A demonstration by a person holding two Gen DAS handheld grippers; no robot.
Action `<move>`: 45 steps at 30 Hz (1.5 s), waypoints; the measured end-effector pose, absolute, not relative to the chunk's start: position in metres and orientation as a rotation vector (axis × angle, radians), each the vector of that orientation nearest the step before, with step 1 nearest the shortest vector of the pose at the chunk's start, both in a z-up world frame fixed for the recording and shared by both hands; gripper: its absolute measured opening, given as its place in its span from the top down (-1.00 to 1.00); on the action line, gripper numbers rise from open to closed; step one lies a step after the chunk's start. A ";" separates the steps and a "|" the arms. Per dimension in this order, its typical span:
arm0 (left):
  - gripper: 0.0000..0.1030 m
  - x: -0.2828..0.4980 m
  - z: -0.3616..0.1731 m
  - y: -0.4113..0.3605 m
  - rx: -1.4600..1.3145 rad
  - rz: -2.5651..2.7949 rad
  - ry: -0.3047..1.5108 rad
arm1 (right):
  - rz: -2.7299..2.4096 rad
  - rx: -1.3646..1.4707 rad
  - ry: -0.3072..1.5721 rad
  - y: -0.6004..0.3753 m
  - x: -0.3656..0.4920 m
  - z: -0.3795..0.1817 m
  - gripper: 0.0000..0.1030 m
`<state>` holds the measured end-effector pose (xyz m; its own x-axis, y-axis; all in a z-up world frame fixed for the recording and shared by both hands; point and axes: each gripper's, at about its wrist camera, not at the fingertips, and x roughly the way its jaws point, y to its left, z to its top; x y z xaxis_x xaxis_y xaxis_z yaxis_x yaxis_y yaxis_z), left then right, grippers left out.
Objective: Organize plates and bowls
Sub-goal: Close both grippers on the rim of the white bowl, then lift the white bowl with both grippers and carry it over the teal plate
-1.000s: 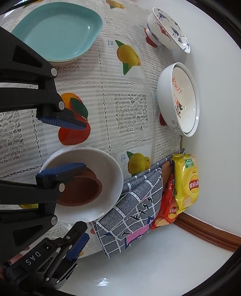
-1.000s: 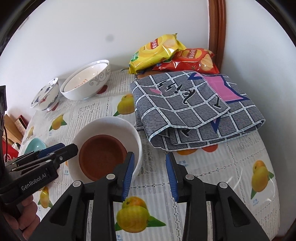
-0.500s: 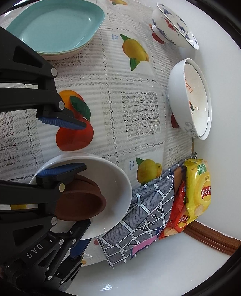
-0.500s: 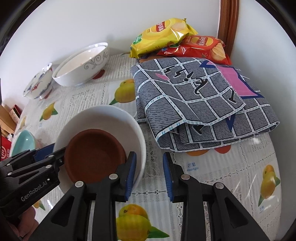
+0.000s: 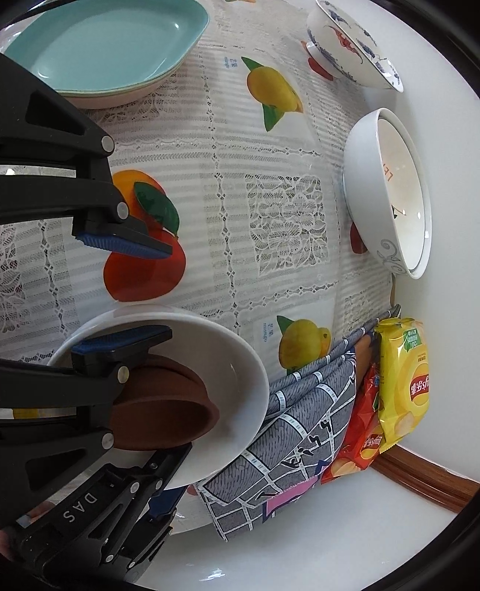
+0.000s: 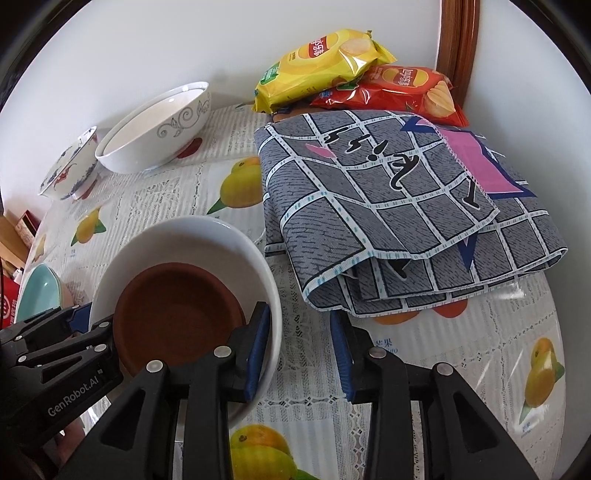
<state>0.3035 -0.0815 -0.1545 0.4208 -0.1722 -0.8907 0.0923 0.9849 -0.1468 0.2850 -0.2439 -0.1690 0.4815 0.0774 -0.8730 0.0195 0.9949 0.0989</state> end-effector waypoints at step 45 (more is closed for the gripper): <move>0.80 0.266 -0.141 -0.081 -0.122 -0.200 1.106 | 0.026 0.181 1.052 -0.232 0.250 -0.147 0.84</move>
<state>0.2658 -0.0812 -0.1406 0.4326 -0.2210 -0.8741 0.0996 0.9753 -0.1973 0.2504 -0.2321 -0.1472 0.4970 0.1079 -0.8610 0.0655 0.9847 0.1612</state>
